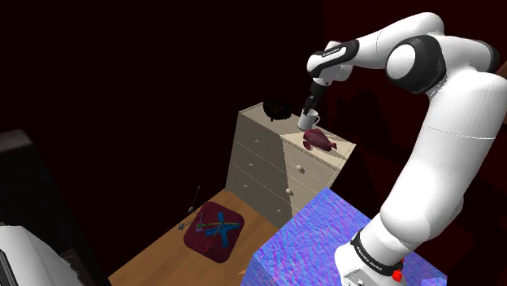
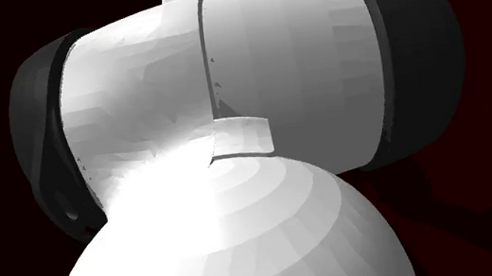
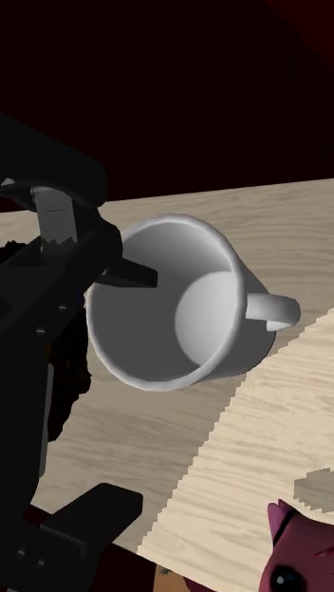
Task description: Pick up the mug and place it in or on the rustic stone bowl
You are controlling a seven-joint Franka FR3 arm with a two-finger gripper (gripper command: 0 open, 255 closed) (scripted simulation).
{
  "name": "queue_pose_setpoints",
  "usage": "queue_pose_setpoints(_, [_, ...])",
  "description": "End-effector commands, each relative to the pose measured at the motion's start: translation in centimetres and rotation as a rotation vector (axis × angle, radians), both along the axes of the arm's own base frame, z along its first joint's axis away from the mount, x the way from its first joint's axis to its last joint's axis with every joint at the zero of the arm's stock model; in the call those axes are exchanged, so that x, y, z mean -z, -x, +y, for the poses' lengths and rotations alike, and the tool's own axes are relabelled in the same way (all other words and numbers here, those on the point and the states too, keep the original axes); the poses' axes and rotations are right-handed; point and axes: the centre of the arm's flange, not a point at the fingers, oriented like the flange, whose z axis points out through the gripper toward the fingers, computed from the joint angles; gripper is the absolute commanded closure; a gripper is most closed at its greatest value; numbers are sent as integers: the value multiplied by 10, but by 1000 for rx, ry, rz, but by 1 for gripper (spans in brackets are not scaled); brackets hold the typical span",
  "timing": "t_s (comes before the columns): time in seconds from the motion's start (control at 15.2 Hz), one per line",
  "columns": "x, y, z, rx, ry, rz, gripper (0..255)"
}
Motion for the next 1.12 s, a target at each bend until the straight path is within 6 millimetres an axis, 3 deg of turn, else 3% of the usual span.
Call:
queue_pose_setpoints(0.0, [10, -1, 0, 0, 0, 0, 0])
queue_pose_setpoints(0.13, [24, -2, -1, 0, 0, 0, 0])
queue_pose_setpoints(0.66, [24, -2, -1, 0, 0, 0, 0])
queue_pose_setpoints(0.73, [24, -2, -1, 0, 0, 0, 255])
queue_pose_setpoints(1.06, [24, -2, -1, 0, 0, 0, 255])
